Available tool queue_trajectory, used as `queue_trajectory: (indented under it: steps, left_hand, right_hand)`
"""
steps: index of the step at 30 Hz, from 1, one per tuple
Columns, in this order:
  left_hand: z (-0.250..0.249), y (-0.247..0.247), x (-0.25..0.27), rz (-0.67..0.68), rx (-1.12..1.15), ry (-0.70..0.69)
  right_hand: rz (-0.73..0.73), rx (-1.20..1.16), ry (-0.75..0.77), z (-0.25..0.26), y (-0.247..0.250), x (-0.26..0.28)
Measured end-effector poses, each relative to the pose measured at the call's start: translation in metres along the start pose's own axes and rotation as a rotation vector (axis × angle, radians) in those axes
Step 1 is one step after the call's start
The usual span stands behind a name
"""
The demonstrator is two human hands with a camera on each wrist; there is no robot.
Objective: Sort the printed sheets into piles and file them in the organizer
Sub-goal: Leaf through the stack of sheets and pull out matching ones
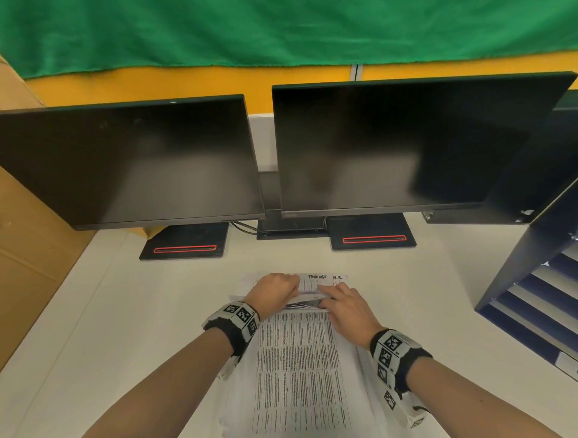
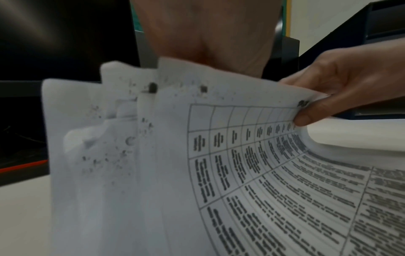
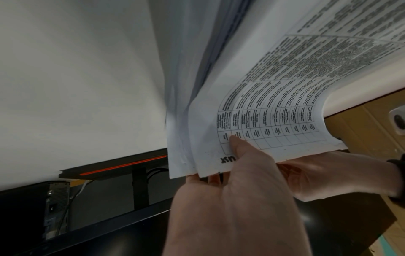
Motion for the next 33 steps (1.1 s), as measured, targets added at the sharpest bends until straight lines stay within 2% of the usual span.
queue_trajectory:
  steps: [2, 5, 9, 12, 17, 22, 28, 33]
  left_hand:
    - [0.000, 0.001, -0.001, 0.040, 0.083, 0.034]
    - [0.011, 0.002, -0.010, 0.006, 0.237, 0.209]
    - [0.026, 0.001, -0.016, -0.022, 0.073, 0.359]
    - [0.019, 0.005, -0.014, -0.056, -0.052, 0.275]
    - [0.011, 0.011, -0.010, -0.012, -0.330, 0.066]
    - [0.006, 0.022, 0.000, -0.034, -0.385, -0.053]
    - [0.010, 0.076, 0.007, -0.180, -0.188, 0.008]
    - [0.035, 0.188, 0.020, -0.534, -0.030, 0.169]
  right_hand:
    - [0.033, -0.001, 0.002, 0.000, -0.002, 0.000]
    - [0.071, -0.005, 0.000, -0.001, -0.005, 0.001]
    - [0.108, -0.023, -0.015, -0.003, -0.010, 0.001]
    - [0.072, -0.025, -0.004, -0.004, -0.009, 0.000]
    - [0.054, 0.026, 0.019, -0.006, -0.007, -0.004]
    - [0.061, 0.053, 0.021, -0.009, -0.006, -0.008]
    - [0.047, 0.076, -0.004, -0.010, -0.005, -0.008]
    - [0.113, -0.036, -0.036, -0.015, -0.009, -0.012]
Point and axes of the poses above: each hand's wrist, its own x-axis away from the middle knuckle, its own y-axis out of the back of the hand, z = x × y, the point moved 5 cm from there along -x, towards the middle knuckle, and after that the axes turned 10 degrees about y, right-handed, at the moved point
